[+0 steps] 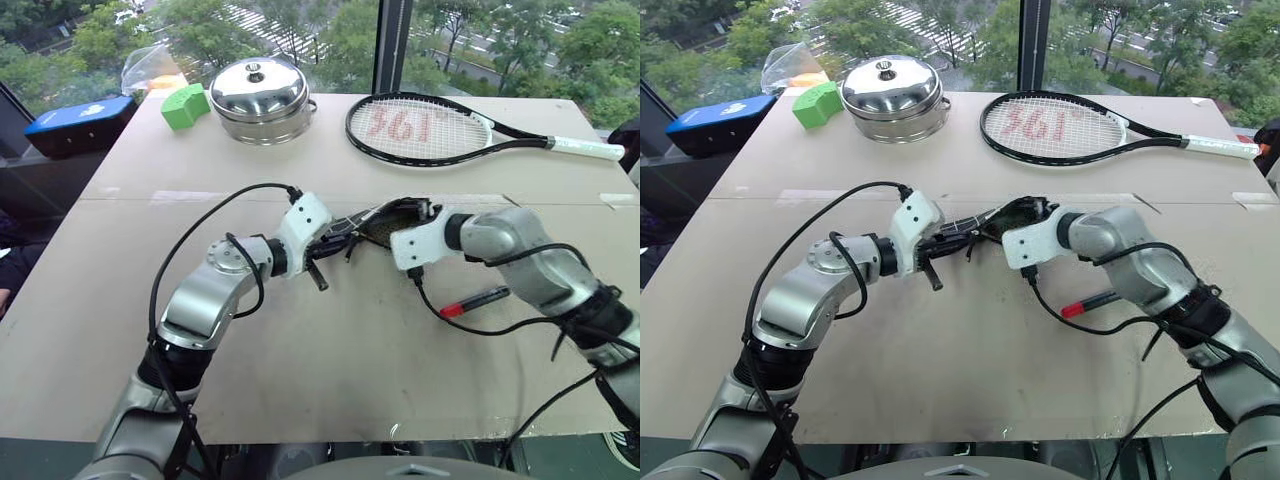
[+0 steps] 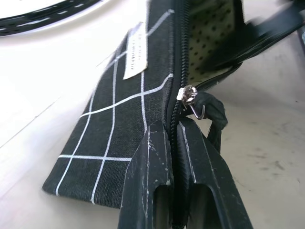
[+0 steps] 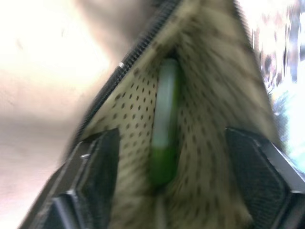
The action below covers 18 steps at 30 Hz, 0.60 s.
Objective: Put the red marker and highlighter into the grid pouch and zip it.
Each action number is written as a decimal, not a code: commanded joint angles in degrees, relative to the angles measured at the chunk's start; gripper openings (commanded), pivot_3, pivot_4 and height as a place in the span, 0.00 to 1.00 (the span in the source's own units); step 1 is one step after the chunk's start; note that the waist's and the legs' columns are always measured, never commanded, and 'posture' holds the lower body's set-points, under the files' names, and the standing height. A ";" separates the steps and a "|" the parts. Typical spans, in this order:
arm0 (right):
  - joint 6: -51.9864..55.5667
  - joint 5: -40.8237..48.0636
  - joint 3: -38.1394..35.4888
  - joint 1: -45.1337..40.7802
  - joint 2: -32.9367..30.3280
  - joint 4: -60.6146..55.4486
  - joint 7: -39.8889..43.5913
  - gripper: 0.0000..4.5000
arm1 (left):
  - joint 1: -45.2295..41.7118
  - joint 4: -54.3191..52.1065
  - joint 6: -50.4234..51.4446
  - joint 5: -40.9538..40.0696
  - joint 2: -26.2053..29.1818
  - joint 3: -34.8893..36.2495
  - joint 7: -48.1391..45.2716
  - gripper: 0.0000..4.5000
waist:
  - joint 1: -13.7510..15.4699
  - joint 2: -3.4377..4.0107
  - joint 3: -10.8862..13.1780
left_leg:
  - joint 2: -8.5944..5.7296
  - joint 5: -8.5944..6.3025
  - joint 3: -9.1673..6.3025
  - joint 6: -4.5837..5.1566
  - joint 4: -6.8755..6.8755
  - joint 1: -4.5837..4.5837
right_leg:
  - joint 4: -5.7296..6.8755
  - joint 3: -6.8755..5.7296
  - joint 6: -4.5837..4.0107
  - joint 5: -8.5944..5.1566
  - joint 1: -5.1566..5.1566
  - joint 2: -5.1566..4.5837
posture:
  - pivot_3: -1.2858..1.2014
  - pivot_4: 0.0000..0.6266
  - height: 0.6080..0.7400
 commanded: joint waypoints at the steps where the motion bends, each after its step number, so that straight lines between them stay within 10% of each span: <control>1: 14.31 18.26 -17.76 9.70 -1.20 -15.95 6.40 0.78 | -1.02 0.41 -0.71 0.02 0.74 1.73 0.29 0.00 | 0.36 0.00 -0.01 | 0.01 0.00 -0.03 0.00 -0.01 0.00 | 0.01 -0.04 -0.01 0.00 0.02 0.00 | 0.52 0.24 1.00; 9: 2.77 18.59 -27.67 31.82 -18.02 -13.48 14.16 0.78 | -2.16 2.30 -2.83 -0.18 1.61 0.78 -2.20 0.00 | 0.53 -0.03 0.01 | -0.07 -0.16 0.03 0.27 0.02 0.06 | -0.05 0.04 0.00 -0.01 0.06 -0.09 | 0.52 0.24 1.00; 18: -8.31 8.22 -14.34 23.39 -17.01 7.08 11.80 0.78 | -0.77 -0.34 -3.82 -0.01 2.37 -0.92 -4.71 0.00 | 0.21 -0.11 -0.01 | 0.00 -0.05 0.18 0.10 0.01 0.19 | 0.04 0.23 0.07 -0.05 0.03 0.11 | 0.52 0.24 1.00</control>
